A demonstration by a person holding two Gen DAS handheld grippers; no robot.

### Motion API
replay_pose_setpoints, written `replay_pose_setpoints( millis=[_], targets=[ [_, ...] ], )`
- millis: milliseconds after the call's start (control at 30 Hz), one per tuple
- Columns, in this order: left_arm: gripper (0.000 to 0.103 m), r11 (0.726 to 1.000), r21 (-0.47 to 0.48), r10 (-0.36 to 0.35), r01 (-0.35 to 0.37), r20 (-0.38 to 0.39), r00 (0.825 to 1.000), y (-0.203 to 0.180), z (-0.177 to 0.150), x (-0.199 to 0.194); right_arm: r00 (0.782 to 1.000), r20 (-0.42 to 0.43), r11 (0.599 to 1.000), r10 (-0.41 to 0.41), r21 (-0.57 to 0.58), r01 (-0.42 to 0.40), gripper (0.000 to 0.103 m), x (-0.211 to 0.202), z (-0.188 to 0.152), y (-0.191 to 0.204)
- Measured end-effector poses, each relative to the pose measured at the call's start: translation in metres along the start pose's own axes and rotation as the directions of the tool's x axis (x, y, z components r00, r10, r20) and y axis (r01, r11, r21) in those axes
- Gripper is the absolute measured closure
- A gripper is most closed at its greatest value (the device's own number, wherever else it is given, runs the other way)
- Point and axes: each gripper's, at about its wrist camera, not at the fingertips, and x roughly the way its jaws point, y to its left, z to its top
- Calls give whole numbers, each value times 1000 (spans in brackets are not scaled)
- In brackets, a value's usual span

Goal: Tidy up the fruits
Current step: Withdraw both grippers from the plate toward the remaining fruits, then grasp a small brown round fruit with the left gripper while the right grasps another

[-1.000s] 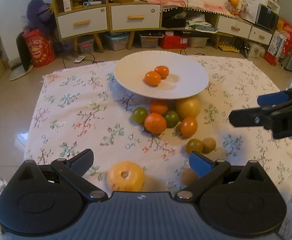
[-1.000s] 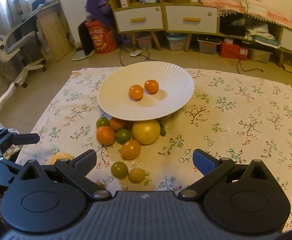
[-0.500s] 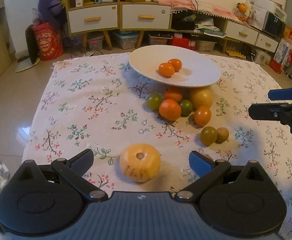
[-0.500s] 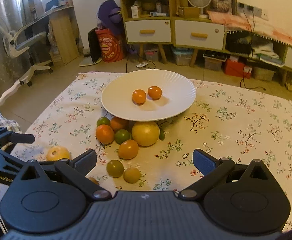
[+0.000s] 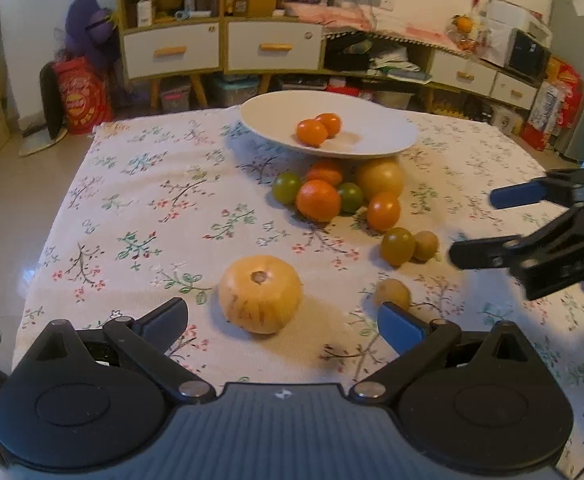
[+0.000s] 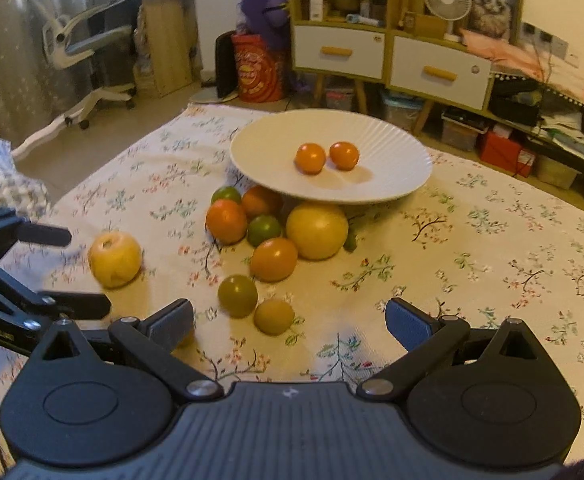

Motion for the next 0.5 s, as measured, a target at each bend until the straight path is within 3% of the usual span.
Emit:
replay_pose_setpoints(
  millis=[300,500],
  targets=[
    [25,998,51,-43,44,-26,999,-27,-17,1,998,-57,999,2,-54,-5,10,17,-13,-2],
    [40,992,85,-91,96,-66,994,-37,-24,17,997,-79,997,13,-73,-19,21,25,-15,-1]
  ],
)
